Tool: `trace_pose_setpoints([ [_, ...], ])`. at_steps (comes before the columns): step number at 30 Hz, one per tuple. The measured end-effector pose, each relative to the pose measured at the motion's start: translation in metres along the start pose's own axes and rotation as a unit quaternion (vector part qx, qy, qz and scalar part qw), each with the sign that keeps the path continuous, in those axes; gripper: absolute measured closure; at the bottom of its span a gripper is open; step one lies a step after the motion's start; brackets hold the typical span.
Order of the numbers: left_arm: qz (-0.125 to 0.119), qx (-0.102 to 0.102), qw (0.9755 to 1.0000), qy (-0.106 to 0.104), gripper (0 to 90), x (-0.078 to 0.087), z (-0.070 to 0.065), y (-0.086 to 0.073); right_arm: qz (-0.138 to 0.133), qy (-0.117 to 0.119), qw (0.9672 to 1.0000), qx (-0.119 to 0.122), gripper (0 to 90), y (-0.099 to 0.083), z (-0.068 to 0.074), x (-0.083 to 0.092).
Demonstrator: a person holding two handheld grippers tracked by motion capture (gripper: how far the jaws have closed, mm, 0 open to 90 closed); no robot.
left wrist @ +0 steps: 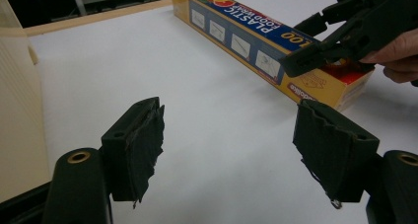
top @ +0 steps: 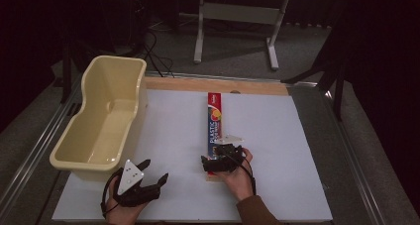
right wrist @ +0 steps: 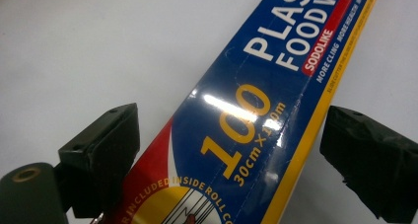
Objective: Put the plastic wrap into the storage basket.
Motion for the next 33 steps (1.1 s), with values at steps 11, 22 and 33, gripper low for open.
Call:
trace_pose_setpoints([
  [11,-0.002,0.003,1.0000,0.001,27.2,0.002,0.001,0.000,0.043,-0.015,0.9987,-0.021,8.6,-0.006,-0.018,0.019],
  [22,-0.004,-0.001,1.0000,0.001,27.5,0.001,-0.001,0.000,0.093,0.000,0.9946,-0.046,20.8,-0.015,-0.047,0.047],
  [33,-0.022,0.001,0.9998,0.001,28.7,0.005,-0.001,0.002,0.119,-0.002,0.9907,-0.066,35.2,-0.025,-0.077,0.074],
])
Point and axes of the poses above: each handheld gripper's, and its own axes: x roughly backward along the jaws, y roughly out of its top, z roughly to its left, the point moved 3 cm from there along -x, roughly forward along the jaws, and after that the axes turned 15 degrees about y, right-handed, at the moved point
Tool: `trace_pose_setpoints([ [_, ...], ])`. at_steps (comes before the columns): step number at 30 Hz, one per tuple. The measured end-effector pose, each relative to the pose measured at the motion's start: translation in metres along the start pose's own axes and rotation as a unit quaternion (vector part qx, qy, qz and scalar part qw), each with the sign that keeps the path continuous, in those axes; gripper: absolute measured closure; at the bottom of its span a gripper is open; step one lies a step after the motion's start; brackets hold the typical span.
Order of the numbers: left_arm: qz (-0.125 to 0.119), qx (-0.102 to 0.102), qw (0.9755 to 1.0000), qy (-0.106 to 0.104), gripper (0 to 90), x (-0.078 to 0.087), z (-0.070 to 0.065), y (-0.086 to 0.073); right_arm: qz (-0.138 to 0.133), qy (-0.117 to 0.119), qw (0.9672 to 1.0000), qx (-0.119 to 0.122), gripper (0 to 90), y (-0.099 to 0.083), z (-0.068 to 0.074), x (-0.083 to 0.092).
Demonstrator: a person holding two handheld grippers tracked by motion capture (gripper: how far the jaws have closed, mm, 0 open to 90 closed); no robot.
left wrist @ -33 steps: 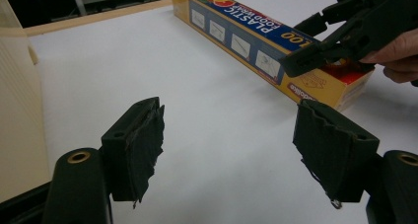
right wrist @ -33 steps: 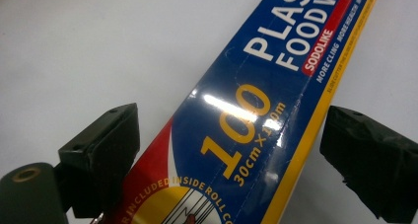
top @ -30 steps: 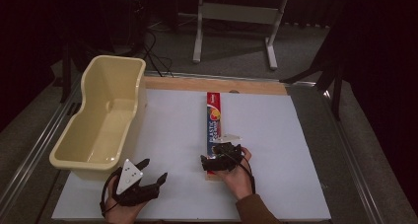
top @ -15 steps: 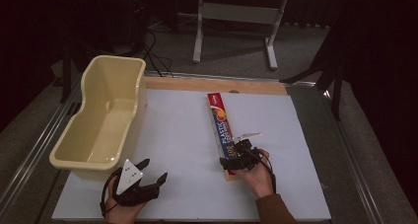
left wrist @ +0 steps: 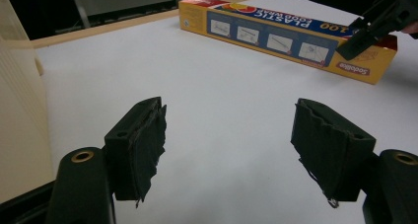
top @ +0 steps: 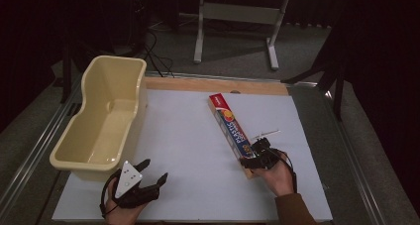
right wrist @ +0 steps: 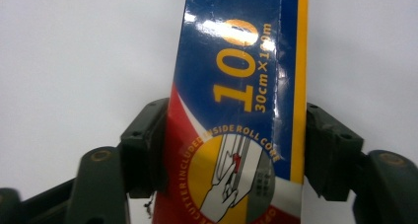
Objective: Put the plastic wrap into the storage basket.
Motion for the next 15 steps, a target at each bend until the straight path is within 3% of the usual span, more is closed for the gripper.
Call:
trace_pose_setpoints([
  [5,-0.006,-0.002,1.0000,-0.002,28.7,0.001,0.000,0.001,0.007,-0.022,0.9997,0.003,38.1,-0.005,-0.003,0.007],
  [15,-0.008,0.000,1.0000,-0.002,28.7,0.001,0.000,0.001,0.004,-0.029,0.9995,0.010,38.7,-0.041,-0.020,0.035],
])
Point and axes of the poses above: each handheld gripper's, and its own axes: x roughly backward along the jaws, y roughly out of its top, z roughly to its left, the point moved 3 cm from there along -x, roughly forward along the jaws, and after that the axes turned 15 degrees about y, right-handed, at the moved point
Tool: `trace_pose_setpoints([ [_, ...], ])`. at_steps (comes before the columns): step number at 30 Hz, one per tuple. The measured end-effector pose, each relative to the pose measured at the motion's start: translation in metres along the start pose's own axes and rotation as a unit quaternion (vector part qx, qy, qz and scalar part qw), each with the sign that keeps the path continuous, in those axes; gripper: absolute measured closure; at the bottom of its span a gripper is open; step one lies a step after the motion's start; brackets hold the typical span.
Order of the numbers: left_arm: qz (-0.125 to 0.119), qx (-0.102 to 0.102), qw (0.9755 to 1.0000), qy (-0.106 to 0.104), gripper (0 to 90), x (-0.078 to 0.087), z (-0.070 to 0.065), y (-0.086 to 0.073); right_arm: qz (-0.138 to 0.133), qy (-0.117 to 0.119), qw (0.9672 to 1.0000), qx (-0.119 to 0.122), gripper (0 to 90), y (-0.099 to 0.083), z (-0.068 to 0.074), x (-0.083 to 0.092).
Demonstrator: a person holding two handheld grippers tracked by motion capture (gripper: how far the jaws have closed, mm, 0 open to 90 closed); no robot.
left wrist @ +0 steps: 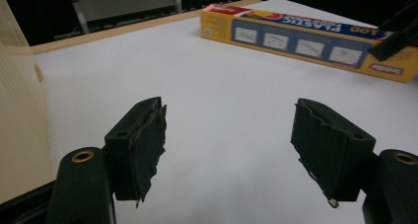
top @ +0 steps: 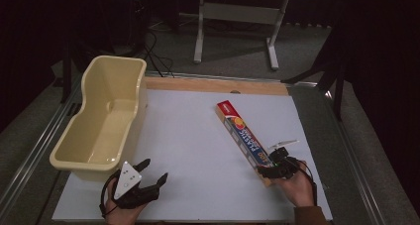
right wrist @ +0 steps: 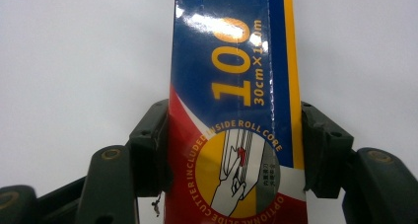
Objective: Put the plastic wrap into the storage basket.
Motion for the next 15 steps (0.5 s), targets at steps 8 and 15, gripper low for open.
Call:
trace_pose_setpoints([
  [8,0.001,-0.002,1.0000,-0.001,28.7,-0.001,-0.001,0.000,0.005,-0.002,1.0000,-0.007,38.6,-0.039,-0.023,0.031],
  [15,0.001,0.000,1.0000,0.000,28.7,-0.001,-0.001,0.000,0.030,-0.003,0.9995,-0.010,38.6,-0.065,-0.035,0.053],
])
Point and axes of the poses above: each handheld gripper's, and its own axes: x roughly backward along the jaws, y roughly out of its top, z roughly to its left, the point moved 3 cm from there along -x, roughly forward along the jaws, and after that the axes turned 15 degrees about y, right-handed, at the moved point
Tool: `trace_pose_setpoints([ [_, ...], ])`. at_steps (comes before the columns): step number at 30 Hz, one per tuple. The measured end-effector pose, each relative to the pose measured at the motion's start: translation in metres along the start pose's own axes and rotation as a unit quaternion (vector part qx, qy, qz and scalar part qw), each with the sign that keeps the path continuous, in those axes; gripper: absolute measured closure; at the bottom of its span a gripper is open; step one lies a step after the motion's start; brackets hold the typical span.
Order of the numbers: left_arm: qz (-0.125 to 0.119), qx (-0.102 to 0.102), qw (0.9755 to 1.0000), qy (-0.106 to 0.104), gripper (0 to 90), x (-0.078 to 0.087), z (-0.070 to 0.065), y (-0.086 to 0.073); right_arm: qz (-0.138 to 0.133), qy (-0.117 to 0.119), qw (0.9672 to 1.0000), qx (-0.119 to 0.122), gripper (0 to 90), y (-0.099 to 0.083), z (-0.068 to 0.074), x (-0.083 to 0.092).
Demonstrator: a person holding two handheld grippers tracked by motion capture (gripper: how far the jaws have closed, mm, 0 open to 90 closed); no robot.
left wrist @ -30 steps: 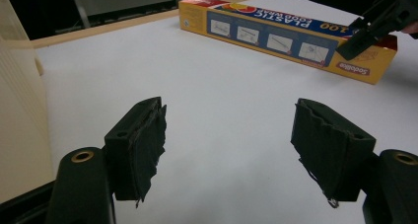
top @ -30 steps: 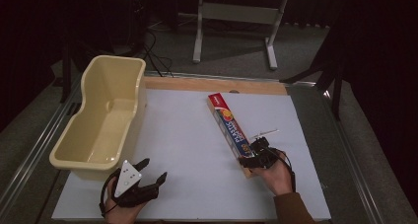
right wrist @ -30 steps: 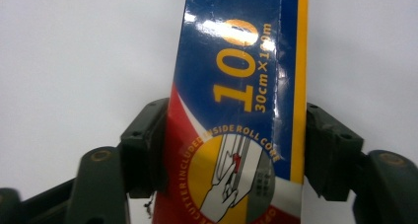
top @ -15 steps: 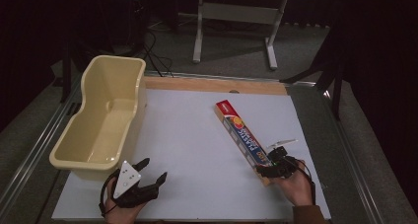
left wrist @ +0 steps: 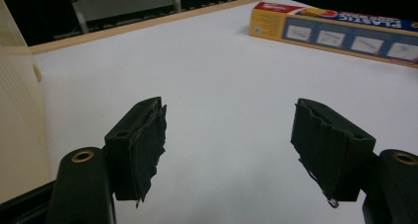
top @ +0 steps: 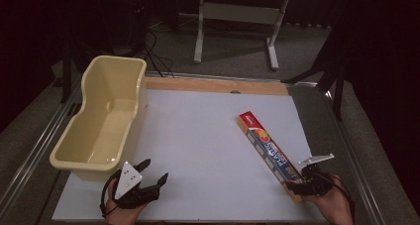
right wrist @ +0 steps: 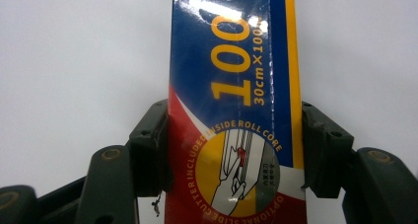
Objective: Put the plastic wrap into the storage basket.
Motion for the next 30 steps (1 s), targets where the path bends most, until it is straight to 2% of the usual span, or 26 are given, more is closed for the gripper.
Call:
trace_pose_setpoints([
  [3,0.004,0.001,1.0000,-0.003,28.7,-0.002,0.000,-0.001,0.007,0.012,0.9999,-0.004,35.4,-0.004,-0.003,0.004],
  [4,0.004,0.001,1.0000,-0.003,28.7,-0.003,-0.001,-0.001,0.008,0.019,0.9997,-0.011,31.1,-0.003,-0.004,0.004],
  [6,0.001,0.000,1.0000,-0.004,28.7,-0.003,-0.001,0.000,0.006,0.051,0.9981,-0.035,20.2,0.000,-0.004,0.003],
  [7,0.001,0.000,1.0000,-0.005,28.6,-0.003,-0.001,0.000,0.005,0.050,0.9981,-0.035,19.0,0.002,-0.004,0.004],
  [10,0.002,-0.001,1.0000,-0.006,28.7,-0.003,-0.002,0.000,-0.002,0.041,0.9990,-0.017,14.4,0.013,0.000,0.004],
  [11,0.002,-0.002,1.0000,-0.007,28.6,-0.003,-0.002,0.000,-0.007,0.029,0.9994,-0.016,13.6,0.017,0.001,0.004],
  [12,0.002,-0.002,1.0000,-0.007,28.7,-0.003,-0.002,0.000,-0.005,0.013,0.9999,-0.002,12.3,0.027,0.004,0.004],
  [13,0.002,-0.002,1.0000,-0.007,28.7,-0.004,-0.002,0.000,-0.005,0.013,0.9999,-0.002,12.3,0.027,0.004,0.004],
  [16,0.001,-0.002,1.0000,-0.008,28.6,-0.004,-0.002,0.001,0.003,-0.003,0.9998,0.017,10.8,0.044,0.007,0.001],
  [20,-0.001,0.000,1.0000,-0.008,28.6,-0.003,-0.001,0.001,0.013,-0.029,0.9990,0.032,9.9,0.069,0.008,-0.006],
  [24,-0.002,0.001,1.0000,-0.007,28.6,-0.003,-0.001,0.001,0.030,-0.039,0.9977,0.046,11.2,0.090,0.006,-0.018],
  [28,-0.002,0.001,1.0000,-0.008,28.6,-0.003,-0.001,0.001,0.049,-0.047,0.9966,0.047,13.1,0.105,0.001,-0.030],
  [30,-0.002,0.001,1.0000,-0.008,28.6,-0.003,-0.001,0.001,0.060,-0.042,0.9962,0.046,14.4,0.110,-0.003,-0.036],
])
Point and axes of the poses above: each handheld gripper's, and its own axes: x roughly backward along the jaws, y roughly out of its top, z roughly to its left, the point moved 3 cm from there along -x, roughly forward along the jaws, and after that the axes turned 15 degrees about y, right-handed, at the moved point
